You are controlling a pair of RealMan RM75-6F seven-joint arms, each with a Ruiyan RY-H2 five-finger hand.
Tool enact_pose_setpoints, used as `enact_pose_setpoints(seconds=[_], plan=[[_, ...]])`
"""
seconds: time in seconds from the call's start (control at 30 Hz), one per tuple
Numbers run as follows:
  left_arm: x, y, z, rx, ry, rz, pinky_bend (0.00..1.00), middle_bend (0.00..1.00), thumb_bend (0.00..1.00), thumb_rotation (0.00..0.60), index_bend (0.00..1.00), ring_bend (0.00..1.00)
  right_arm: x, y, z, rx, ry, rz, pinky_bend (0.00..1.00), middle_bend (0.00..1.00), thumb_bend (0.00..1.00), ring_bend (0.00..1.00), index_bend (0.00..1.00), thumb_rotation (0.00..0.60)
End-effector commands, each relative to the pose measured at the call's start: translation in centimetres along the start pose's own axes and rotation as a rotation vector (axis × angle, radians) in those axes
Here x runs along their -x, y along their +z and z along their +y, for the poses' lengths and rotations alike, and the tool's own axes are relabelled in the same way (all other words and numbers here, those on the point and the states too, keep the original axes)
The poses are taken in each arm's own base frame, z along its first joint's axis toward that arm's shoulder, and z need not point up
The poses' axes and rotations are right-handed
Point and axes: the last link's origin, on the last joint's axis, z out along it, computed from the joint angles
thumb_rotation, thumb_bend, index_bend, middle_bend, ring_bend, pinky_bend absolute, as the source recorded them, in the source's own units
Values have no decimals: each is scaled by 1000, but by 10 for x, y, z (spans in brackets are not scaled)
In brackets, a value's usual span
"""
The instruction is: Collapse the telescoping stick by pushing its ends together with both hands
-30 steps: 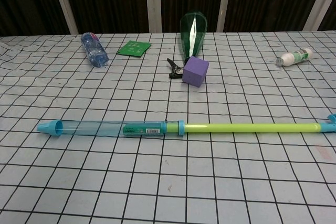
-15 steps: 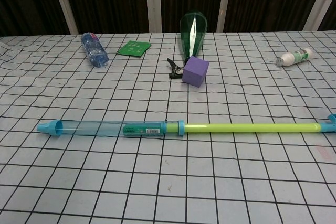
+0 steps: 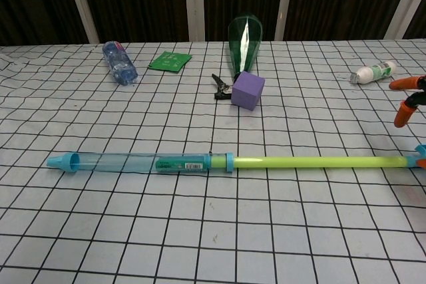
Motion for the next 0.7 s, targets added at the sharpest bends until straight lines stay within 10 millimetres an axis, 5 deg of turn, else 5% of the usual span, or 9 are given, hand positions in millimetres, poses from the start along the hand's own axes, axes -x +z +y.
enact_pose_setpoints(seconds=[0.03,0.7], plan=[[0,0,0,3,2,0,0,0,86,600,0,0,7,13,-4,10,-13,-17,0,124,259,0,418,600],[-1,3,0,-2,-6,14,0,0,86,600,0,0,37,36,-6,32,-75,-84,0,142,287,0,493,600]])
